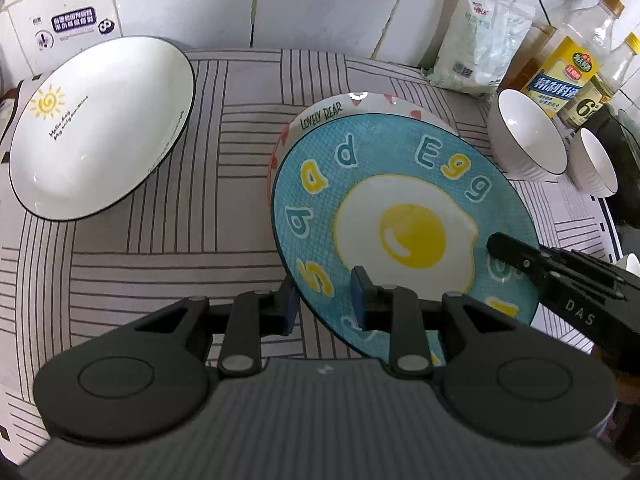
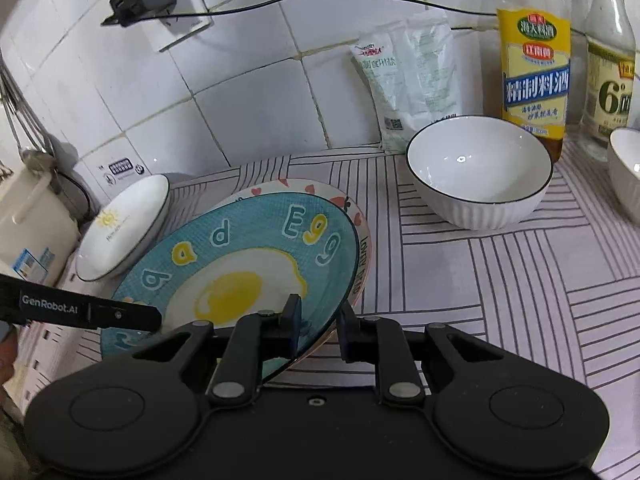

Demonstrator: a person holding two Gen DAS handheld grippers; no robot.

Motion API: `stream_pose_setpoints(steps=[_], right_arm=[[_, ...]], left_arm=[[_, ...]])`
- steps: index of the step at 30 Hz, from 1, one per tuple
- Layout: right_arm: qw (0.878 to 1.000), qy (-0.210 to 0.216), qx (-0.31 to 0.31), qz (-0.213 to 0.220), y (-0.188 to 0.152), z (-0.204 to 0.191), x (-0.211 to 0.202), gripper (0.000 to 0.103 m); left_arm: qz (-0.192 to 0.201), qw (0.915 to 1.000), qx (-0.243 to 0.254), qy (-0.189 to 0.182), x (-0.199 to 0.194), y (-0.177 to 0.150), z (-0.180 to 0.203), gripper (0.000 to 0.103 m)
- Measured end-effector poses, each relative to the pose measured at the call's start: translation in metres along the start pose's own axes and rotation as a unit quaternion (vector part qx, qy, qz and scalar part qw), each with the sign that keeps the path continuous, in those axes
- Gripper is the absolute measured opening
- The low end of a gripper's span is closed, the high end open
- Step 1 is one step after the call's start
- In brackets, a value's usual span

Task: Organize plates and bowls
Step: 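Lift the blue egg plate with both tools and lower it onto the bunny plate, then open both tools and move them to grasp the white sun plate rim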

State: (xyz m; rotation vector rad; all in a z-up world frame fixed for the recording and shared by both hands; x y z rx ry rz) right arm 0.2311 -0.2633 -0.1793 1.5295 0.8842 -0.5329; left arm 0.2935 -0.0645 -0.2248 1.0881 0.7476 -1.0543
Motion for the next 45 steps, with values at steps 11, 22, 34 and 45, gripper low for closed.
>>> stream_pose_setpoints(steps=[11, 22, 34, 45], right_arm=[[0.998, -0.041, -0.052, -0.015, -0.001, -0.012, 0.004, 0.033], [0.971, -0.12, -0.203, -0.026, 0.005, -0.043, 0.017, 0.055], [0.98, -0.126, -0.151, -0.021, 0.016, -0.03, 0.007, 0.053], [0.993, -0.039, -0.112, 0.005, 0.05, -0.057, -0.062, 0.057]], left_arm=[[-0.03, 0.9992, -0.019, 0.017, 0.006, -0.001, 0.0, 0.027], [-0.003, 0.9988, 0.002, 0.05, 0.0, 0.0, 0.004, 0.025], [0.017, 0.9979, 0.008, 0.062, -0.016, 0.0, 0.005, 0.017], [0.026, 0.9975, -0.001, 0.065, -0.077, -0.008, -0.012, 0.02]])
Point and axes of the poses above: each gripper's, at about its wrist camera, not at the fingertips, and x roughly the way its jaws point, z to its right, y to its top, the point moved 4 cm from there along x, roughly the way its jaws point, and after that the axes turned 15 degrees about -x, right-handed, at the moved point
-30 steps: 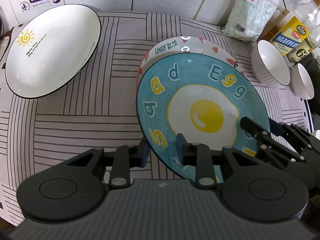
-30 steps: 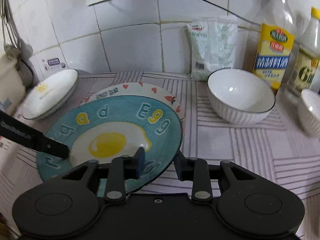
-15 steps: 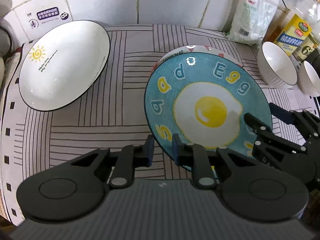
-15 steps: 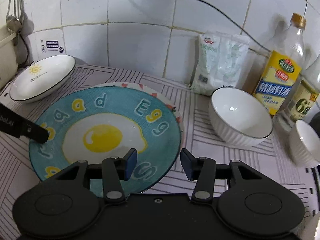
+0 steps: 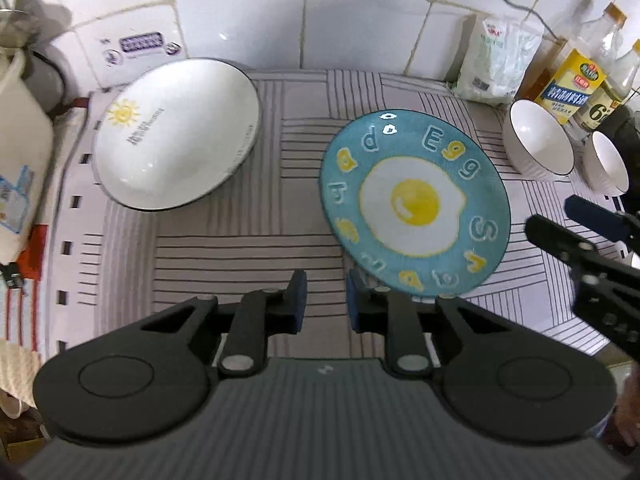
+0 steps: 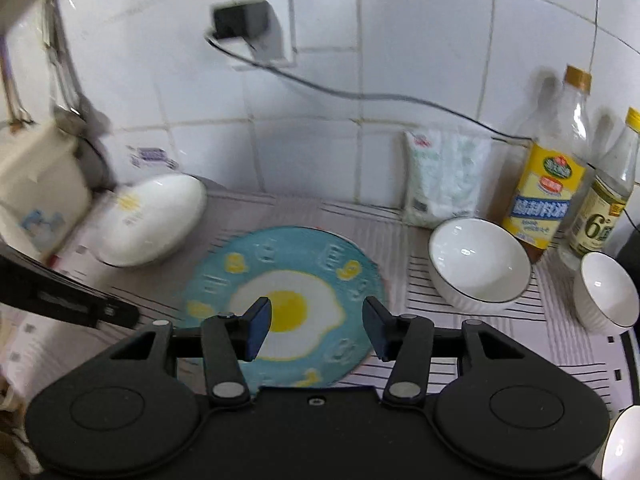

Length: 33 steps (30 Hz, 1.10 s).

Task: Organize plates and bowls
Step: 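Open both tools and move them to grasp the white sun plate rim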

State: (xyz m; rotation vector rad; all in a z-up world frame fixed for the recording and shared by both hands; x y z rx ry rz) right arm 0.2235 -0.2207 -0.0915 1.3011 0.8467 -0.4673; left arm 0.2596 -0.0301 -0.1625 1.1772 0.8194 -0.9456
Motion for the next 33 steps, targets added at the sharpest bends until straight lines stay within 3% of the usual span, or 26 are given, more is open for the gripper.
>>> stream_pose_setpoints(steps=[3, 8, 17, 19, 24, 28, 31, 33], right_arm=[[1.0, -0.006, 0.012, 0.002, 0.01, -0.009, -0.024, 0.063], [0.999, 0.026, 0.025, 0.026, 0.023, -0.024, -0.046, 0.064], [0.996, 0.078, 0.004, 0.044, 0.046, -0.06, -0.046, 0.067], [0.994, 0.093, -0.003, 0.049, 0.05, -0.067, -0.037, 0.069], [0.987, 0.141, 0.005, 0.082, 0.057, -0.082, -0.002, 0.074], [0.983, 0.14, 0.005, 0.116, 0.061, -0.09, 0.039, 0.074], [0.977, 0.151, 0.006, 0.148, 0.065, -0.095, 0.07, 0.074], [0.979, 0.158, 0.018, 0.128, 0.069, -0.099, 0.095, 0.074]], left_arm=[[0.027, 0.9995, 0.009, 0.01, -0.023, -0.002, -0.014, 0.022], [0.049, 0.9984, 0.002, 0.03, -0.053, -0.004, -0.043, 0.026], [0.067, 0.9962, -0.014, 0.054, -0.072, 0.004, -0.09, 0.041], [0.066, 0.9962, -0.019, 0.054, -0.069, 0.008, -0.098, 0.043], [0.084, 0.995, -0.023, 0.047, -0.054, 0.023, -0.111, 0.064], [0.102, 0.9929, -0.034, 0.051, -0.034, 0.041, -0.121, 0.074], [0.138, 0.9866, -0.048, 0.073, -0.02, 0.054, -0.133, 0.091], [0.154, 0.9838, -0.049, 0.077, -0.01, 0.06, -0.139, 0.095]])
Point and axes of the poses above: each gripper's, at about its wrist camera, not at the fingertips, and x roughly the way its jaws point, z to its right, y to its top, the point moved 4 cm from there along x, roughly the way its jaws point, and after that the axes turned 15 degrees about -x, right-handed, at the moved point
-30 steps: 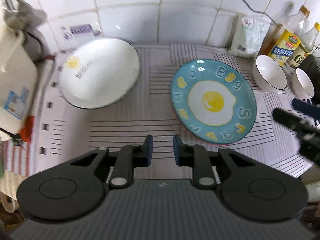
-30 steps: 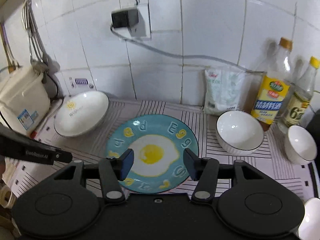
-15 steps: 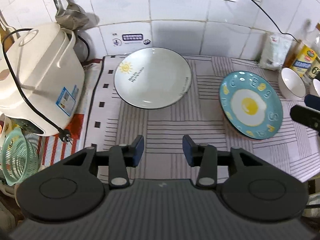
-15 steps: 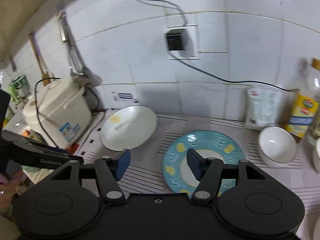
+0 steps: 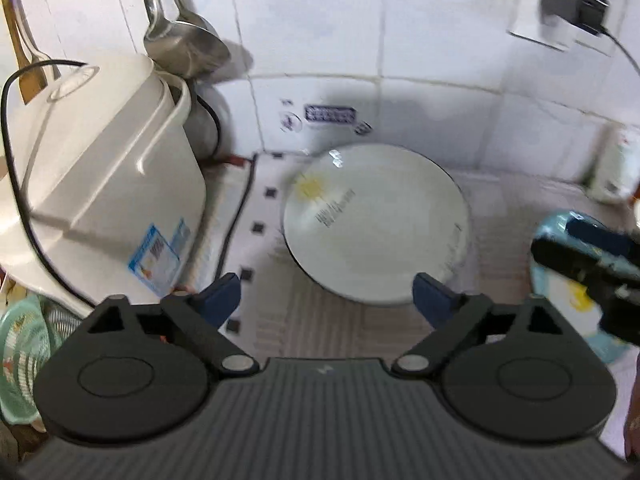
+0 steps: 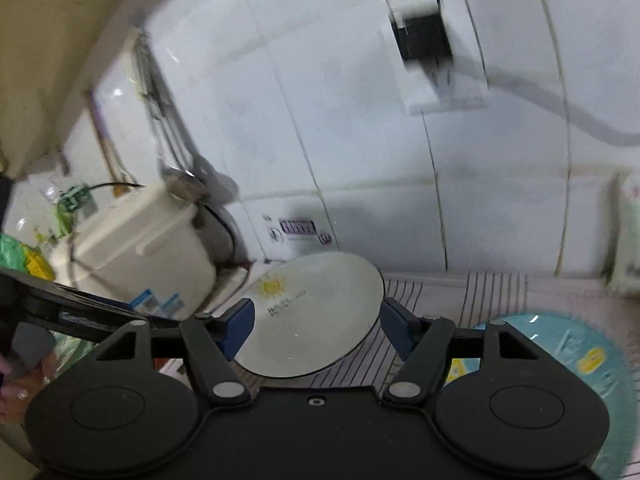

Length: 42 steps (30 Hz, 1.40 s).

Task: Organize plates and bowls
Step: 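Open both tools and move them to grasp the white sun plate rim, then lift the white sun plate with both tools and lower it onto the egg plate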

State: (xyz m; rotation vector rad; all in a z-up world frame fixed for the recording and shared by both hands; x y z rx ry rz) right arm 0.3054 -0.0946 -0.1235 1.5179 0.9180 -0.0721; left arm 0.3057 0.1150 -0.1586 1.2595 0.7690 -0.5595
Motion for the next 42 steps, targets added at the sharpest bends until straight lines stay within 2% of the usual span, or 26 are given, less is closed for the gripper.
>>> stream_pose_setpoints(steps=[4, 7, 10, 13, 16, 17, 18, 20, 21, 23, 25, 29, 32, 34, 35, 38, 42], right_arm=[[0.999, 0.014, -0.005, -0.048, -0.005, -0.002, 0.035, 0.074], [0.995, 0.022, 0.03, -0.088, -0.013, 0.003, 0.061, 0.073], [0.994, 0.012, 0.05, -0.097, -0.017, 0.009, 0.076, 0.073], [0.992, 0.0, 0.064, -0.108, -0.015, 0.018, 0.088, 0.067], [0.989, 0.002, 0.079, -0.128, -0.015, 0.026, 0.102, 0.053], [0.988, 0.001, 0.08, -0.133, -0.016, 0.027, 0.107, 0.045], [0.987, 0.001, 0.082, -0.137, -0.016, 0.028, 0.11, 0.038], [0.986, -0.011, 0.084, -0.143, -0.016, 0.03, 0.114, 0.031], [0.986, -0.015, 0.075, -0.149, -0.017, 0.03, 0.115, 0.023], [0.984, -0.026, 0.061, -0.162, -0.019, 0.03, 0.119, 0.017], [0.984, -0.02, 0.07, -0.164, -0.018, 0.033, 0.121, 0.016], [0.981, -0.006, 0.094, -0.17, -0.02, 0.04, 0.126, 0.016], [0.978, 0.001, 0.116, -0.174, -0.023, 0.042, 0.131, 0.016], [0.976, 0.008, 0.133, -0.174, -0.026, 0.044, 0.136, 0.018], [0.976, 0.008, 0.133, -0.171, -0.027, 0.043, 0.138, 0.023], [0.985, -0.005, 0.078, -0.151, -0.023, 0.033, 0.145, 0.027], [0.987, -0.015, 0.047, -0.152, -0.019, 0.029, 0.147, 0.026]], left_arm=[[0.008, 0.9998, -0.018, 0.0, 0.028, 0.005, -0.011, 0.095], [0.017, 0.9994, -0.031, -0.008, 0.051, 0.004, -0.018, 0.095], [0.026, 0.9992, -0.03, -0.001, 0.074, 0.004, -0.019, 0.095], [0.02, 0.9996, -0.017, -0.012, 0.092, 0.002, -0.016, 0.095], [-0.001, 0.9996, -0.019, -0.021, 0.11, 0.003, -0.015, 0.094], [-0.011, 0.9995, -0.021, -0.023, 0.116, 0.005, -0.015, 0.087], [-0.018, 0.9994, -0.021, -0.019, 0.121, 0.006, -0.015, 0.058], [-0.029, 0.9985, -0.041, 0.02, 0.13, 0.008, -0.019, 0.023], [-0.036, 0.9972, -0.063, 0.016, 0.133, 0.009, -0.021, 0.023], [-0.054, 0.9929, -0.106, -0.006, 0.137, 0.008, -0.026, 0.02], [-0.047, 0.9941, -0.097, -0.003, 0.136, 0.006, -0.023, 0.02], [-0.053, 0.9943, -0.092, -0.012, 0.14, 0.002, -0.018, 0.03], [-0.057, 0.9946, -0.086, -0.011, 0.141, 0.004, -0.016, 0.029], [-0.06, 0.9931, -0.099, -0.018, 0.142, 0.006, -0.019, 0.028], [-0.062, 0.9919, -0.108, -0.023, 0.144, 0.007, -0.021, 0.026], [-0.063, 0.9878, -0.137, -0.039, 0.146, 0.008, -0.028, 0.025], [-0.067, 0.9857, -0.15, -0.039, 0.145, 0.007, -0.028, 0.024]])
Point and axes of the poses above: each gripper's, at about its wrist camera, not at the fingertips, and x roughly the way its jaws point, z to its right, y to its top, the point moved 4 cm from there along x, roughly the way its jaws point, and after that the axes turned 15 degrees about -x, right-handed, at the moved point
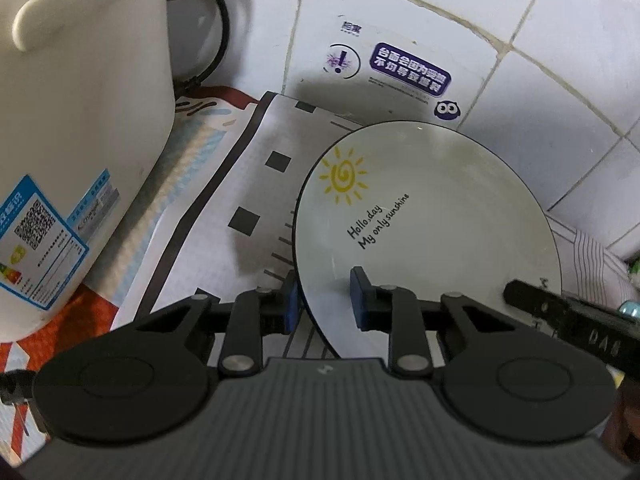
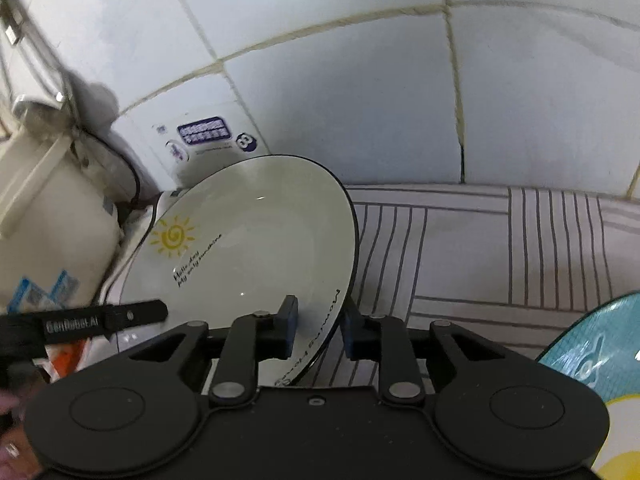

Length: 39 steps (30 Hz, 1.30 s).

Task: Organize plates and bowls
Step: 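Lift the white sun plate with both tools and lower it onto the egg plate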

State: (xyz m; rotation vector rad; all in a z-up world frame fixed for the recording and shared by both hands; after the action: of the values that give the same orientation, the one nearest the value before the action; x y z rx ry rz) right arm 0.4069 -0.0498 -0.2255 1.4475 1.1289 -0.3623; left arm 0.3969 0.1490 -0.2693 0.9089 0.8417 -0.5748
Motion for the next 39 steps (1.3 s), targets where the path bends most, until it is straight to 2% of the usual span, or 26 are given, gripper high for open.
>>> stream_pose_setpoints(steps=[3, 7, 12, 17, 23, 29, 35, 39], right_arm=[[0.999, 0.016, -0.022, 0.026, 0.0, -0.003, -0.015, 0.024], [0.999, 0.014, -0.034, 0.023, -0.003, -0.006, -0.029, 0.024], [0.999, 0.026, -0.026, 0.034, -0.012, -0.006, -0.054, 0.024], [0.998, 0.025, -0.021, 0.053, -0.022, -0.008, -0.095, 0.025], [0.997, 0.012, -0.008, 0.075, -0.036, -0.009, -0.143, 0.025], [0.996, -0.006, -0.004, 0.085, -0.046, -0.013, -0.182, 0.025], [0.995, -0.01, 0.036, 0.092, -0.062, -0.004, -0.218, 0.026], [0.995, -0.016, 0.039, 0.092, -0.071, -0.003, -0.232, 0.026]], left_arm=[[0.009, 1.0, -0.002, -0.001, -0.007, 0.0, -0.001, 0.024], [-0.001, 1.0, 0.007, -0.005, -0.021, -0.009, 0.001, 0.024], [0.006, 0.9993, 0.036, -0.006, -0.051, -0.021, 0.009, 0.024], [0.005, 0.998, 0.059, -0.022, -0.085, -0.032, 0.02, 0.024], [0.004, 0.9957, 0.084, -0.039, -0.124, -0.047, 0.037, 0.024], [0.0, 0.9951, 0.084, -0.052, -0.154, -0.061, 0.048, 0.024], [-0.006, 0.9889, 0.127, -0.076, -0.179, -0.072, 0.065, 0.024], [-0.007, 0.9863, 0.145, -0.078, -0.188, -0.083, 0.076, 0.024]])
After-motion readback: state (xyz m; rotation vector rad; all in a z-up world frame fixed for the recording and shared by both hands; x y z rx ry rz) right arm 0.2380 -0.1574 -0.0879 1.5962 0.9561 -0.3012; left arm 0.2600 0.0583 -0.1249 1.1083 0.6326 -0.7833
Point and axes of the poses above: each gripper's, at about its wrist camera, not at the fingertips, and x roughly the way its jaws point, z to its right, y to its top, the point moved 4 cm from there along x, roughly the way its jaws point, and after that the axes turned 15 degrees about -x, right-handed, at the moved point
